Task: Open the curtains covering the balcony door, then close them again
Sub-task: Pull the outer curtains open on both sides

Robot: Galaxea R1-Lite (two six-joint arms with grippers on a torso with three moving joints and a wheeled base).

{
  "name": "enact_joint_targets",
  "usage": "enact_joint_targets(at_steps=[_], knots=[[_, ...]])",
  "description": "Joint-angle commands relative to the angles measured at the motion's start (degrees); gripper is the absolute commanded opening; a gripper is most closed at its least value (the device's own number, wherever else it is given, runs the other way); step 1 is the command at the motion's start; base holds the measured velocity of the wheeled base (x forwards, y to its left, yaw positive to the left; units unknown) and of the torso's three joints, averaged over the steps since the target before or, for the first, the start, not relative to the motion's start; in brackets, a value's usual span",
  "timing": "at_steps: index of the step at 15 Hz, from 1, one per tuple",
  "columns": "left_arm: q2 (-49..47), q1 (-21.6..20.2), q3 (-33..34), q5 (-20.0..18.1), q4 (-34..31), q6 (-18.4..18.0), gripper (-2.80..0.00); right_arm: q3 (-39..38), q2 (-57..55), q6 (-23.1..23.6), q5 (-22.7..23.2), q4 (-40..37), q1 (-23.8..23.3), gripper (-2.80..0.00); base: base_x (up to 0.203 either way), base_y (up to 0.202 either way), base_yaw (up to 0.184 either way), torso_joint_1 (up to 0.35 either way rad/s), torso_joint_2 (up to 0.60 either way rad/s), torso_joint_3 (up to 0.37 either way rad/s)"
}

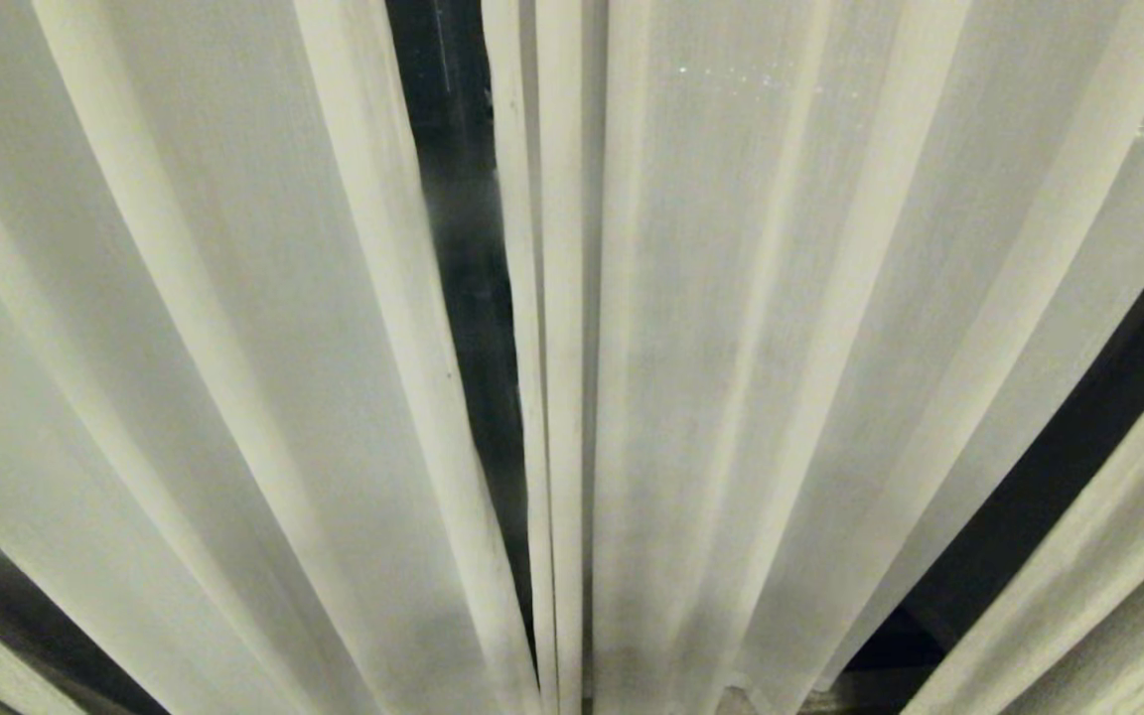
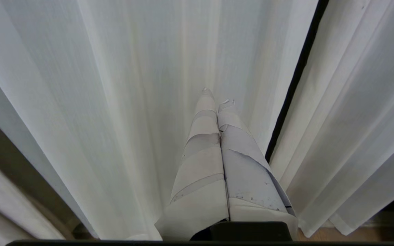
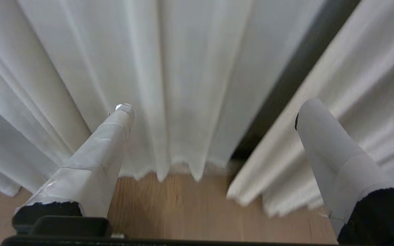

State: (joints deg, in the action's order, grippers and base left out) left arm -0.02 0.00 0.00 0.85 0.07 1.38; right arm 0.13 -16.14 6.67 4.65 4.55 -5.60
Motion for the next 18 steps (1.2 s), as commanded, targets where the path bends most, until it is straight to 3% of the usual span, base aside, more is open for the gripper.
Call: enact_joint_targets(at_steps=[1,6,12,18], knots=[[0.02,0.0,0.0,0.03,0.01,0.03,-2.8,-0.05,-0.16,0.0,-1.26,-3.19,0.33,0.0,0.0,0.0,0.0,0.0,0.0,0.0],[0.02,0.0,0.0,0.03,0.01,0.03,-2.8,-0.05,3.2,-2.3,-1.74,-4.81,7.64,0.0,0.0,0.0,0.0,0.0,0.0,0.0],[0.02,0.0,0.0,0.03,0.01,0.03,-2.8,-0.03,16.04,-1.94,-1.74,-4.9,5.75,0.0,0.0,0.0,0.0,0.0,0.0,0.0],[0.02,0.0,0.0,0.03,0.01,0.03,-2.8,-0.05,16.05,-1.14,-1.75,-4.9,5.6,0.0,0.0,0.0,0.0,0.0,0.0,0.0]])
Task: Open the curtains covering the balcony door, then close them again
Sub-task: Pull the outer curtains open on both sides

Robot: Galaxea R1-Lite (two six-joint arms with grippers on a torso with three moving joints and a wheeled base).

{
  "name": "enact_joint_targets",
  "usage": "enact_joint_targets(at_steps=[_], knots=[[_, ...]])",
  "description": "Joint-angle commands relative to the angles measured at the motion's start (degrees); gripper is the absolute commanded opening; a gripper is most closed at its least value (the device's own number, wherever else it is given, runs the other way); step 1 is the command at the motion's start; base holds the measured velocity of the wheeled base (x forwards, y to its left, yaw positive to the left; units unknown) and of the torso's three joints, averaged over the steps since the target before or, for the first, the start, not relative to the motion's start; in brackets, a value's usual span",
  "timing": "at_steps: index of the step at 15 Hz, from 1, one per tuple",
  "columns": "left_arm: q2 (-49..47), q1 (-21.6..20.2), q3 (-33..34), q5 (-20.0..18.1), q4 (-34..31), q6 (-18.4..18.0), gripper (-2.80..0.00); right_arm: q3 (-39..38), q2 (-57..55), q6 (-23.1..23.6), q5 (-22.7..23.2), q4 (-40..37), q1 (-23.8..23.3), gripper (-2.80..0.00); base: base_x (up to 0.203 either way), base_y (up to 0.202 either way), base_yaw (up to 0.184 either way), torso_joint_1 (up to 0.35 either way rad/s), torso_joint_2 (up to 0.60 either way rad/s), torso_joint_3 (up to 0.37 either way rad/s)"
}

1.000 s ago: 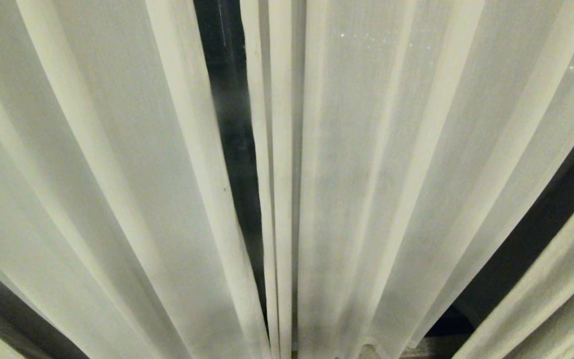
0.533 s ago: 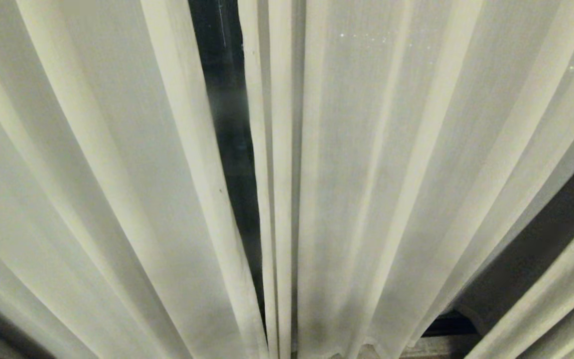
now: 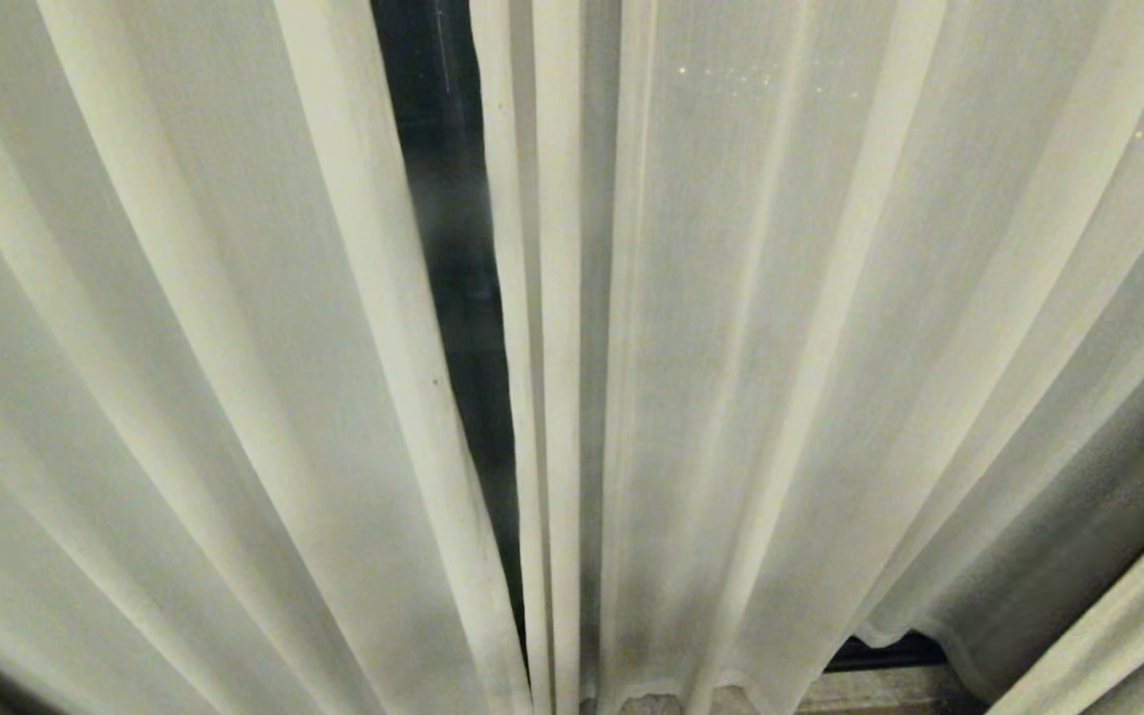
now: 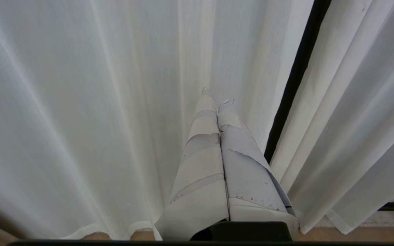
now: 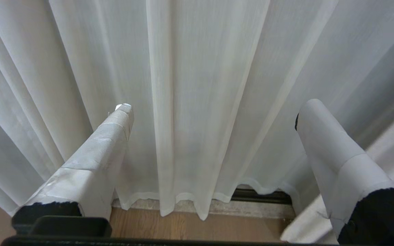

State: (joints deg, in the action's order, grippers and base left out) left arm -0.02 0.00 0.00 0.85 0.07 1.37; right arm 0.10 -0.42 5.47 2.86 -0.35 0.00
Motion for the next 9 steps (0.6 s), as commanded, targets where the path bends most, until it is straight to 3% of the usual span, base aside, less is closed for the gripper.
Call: enact_joint_targets(at_steps=[1,2,9], knots=[[0.02,0.0,0.0,0.03,0.01,0.03,-2.8,-0.01,0.33,0.06,0.04,0.0,0.0,0.0,0.0,0.0,0.0,0.0,0.0,0.0],[0.02,0.0,0.0,0.03,0.01,0.03,-2.8,-0.01,0.33,-0.02,0.04,0.0,0.0,-2.8,0.0,0.0,0.0,0.0,0.0,0.0],[0.02,0.0,0.0,0.03,0.01,0.03,-2.8,-0.01,0.33,0.6,0.04,0.0,0.0,-2.8,0.0,0.0,0.0,0.0,0.0,0.0]])
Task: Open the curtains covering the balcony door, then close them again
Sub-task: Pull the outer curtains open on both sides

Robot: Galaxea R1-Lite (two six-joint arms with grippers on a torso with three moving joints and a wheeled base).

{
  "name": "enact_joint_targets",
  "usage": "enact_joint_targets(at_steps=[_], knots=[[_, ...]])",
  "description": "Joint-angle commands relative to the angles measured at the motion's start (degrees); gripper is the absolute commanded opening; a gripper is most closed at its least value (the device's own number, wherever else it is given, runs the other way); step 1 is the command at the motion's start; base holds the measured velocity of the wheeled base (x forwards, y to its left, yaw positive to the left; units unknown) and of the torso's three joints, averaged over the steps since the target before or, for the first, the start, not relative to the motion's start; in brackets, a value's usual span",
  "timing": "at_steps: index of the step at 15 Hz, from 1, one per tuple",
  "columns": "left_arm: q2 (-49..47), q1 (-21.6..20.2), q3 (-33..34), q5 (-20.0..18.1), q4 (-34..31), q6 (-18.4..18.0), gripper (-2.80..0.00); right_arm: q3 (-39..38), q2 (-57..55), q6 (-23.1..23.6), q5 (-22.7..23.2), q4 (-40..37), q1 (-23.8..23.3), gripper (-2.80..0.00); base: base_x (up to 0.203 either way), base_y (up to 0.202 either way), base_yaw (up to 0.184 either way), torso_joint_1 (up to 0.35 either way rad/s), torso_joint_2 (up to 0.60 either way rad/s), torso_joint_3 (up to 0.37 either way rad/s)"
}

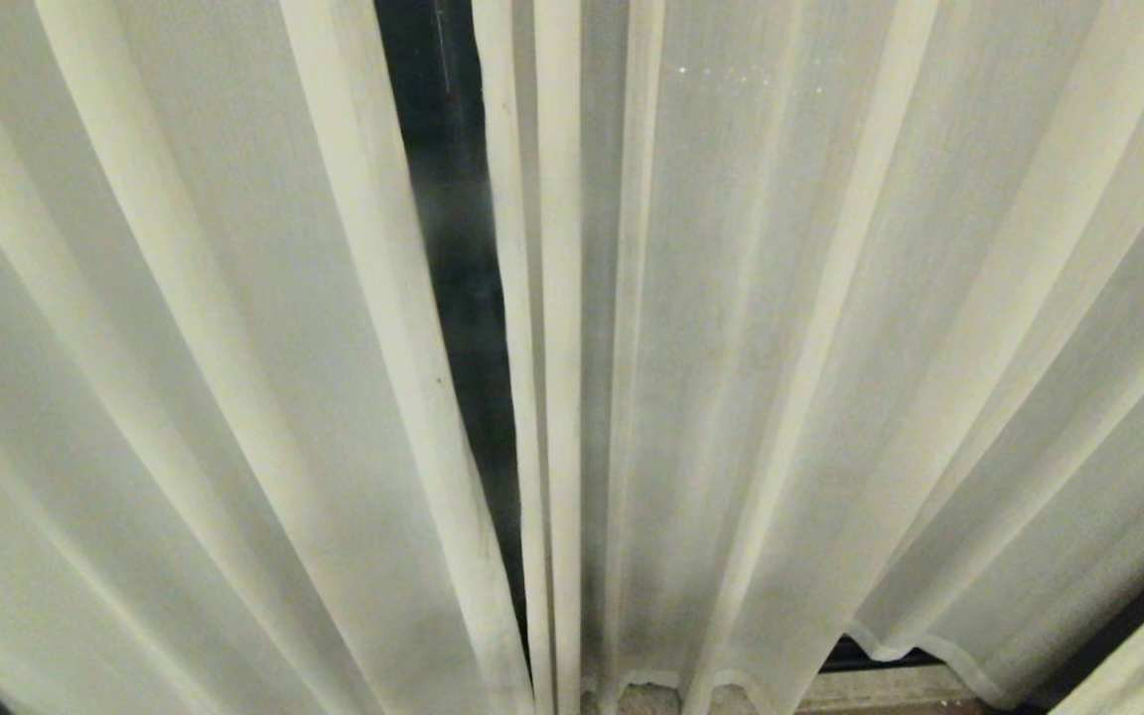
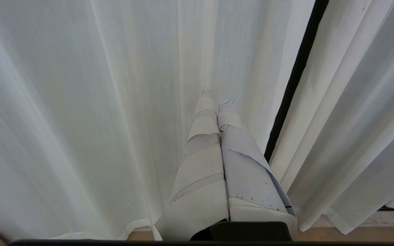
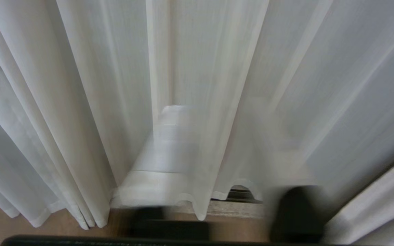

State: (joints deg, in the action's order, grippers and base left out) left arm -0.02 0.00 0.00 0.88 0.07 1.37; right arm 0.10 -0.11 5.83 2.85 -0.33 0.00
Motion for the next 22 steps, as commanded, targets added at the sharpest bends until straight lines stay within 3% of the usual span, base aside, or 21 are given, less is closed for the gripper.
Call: enact_joint_targets(at_steps=[1,22], knots=[[0.02,0.0,0.0,0.0,0.01,0.03,-2.8,-0.01,0.02,0.88,0.05,-0.02,0.0,-2.8,0.0,0.0,0.0,0.0,0.0,0.0],[0.02,0.0,0.0,0.0,0.01,0.03,-2.8,-0.01,0.02,0.5,0.23,-0.02,0.05,-2.8,0.0,0.0,0.0,0.0,0.0,0.0]])
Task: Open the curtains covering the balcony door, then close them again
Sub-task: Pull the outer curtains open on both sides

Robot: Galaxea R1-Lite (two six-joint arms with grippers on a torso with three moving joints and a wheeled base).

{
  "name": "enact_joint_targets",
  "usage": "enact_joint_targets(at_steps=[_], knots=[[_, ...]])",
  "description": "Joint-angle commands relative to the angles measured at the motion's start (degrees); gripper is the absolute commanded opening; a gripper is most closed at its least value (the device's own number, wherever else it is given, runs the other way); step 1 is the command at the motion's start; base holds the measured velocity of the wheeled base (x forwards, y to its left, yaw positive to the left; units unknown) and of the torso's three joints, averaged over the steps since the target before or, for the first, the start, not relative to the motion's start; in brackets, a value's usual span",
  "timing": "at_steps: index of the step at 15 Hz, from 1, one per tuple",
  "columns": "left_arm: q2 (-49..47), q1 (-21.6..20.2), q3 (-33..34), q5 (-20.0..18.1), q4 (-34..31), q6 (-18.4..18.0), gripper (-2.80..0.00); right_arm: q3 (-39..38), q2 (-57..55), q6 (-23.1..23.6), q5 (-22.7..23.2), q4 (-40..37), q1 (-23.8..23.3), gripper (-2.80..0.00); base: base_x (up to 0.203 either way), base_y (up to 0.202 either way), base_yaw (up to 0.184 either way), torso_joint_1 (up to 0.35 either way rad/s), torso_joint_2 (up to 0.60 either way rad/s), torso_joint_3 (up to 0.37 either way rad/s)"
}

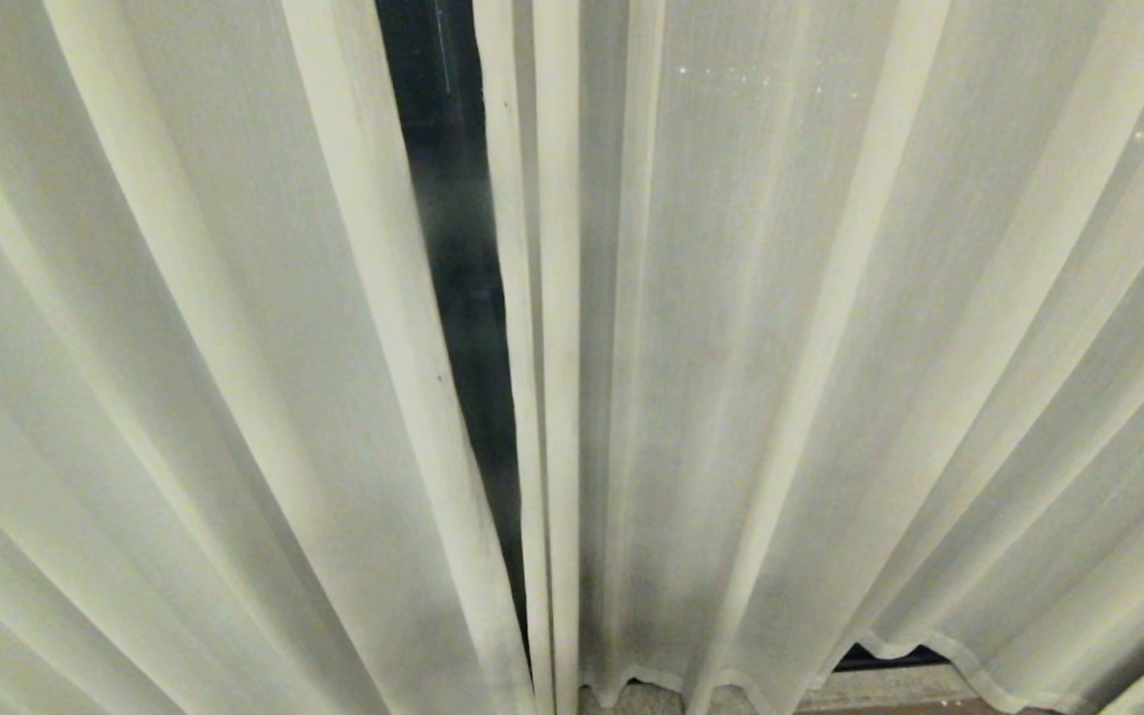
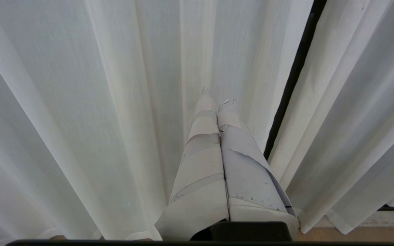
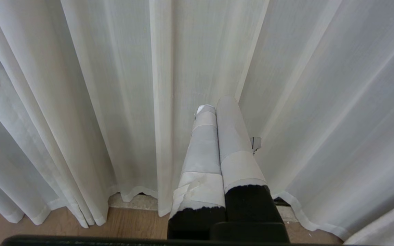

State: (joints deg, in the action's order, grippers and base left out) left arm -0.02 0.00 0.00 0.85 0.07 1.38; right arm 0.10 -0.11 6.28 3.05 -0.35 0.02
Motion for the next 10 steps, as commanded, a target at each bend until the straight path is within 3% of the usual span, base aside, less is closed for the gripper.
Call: enact_joint_targets(at_steps=[1,10], knots=[[0.02,0.0,0.0,0.03,0.01,0.03,-2.8,-0.01,0.02,0.05,0.03,0.0,0.06,-2.8,0.0,0.0,0.0,0.0,0.0,0.0],[0.02,0.0,0.0,0.47,-0.07,-0.41,-2.8,-0.01,0.02,0.05,0.03,0.0,-0.02,-2.8,0.0,0.0,0.0,0.0,0.0,0.0]])
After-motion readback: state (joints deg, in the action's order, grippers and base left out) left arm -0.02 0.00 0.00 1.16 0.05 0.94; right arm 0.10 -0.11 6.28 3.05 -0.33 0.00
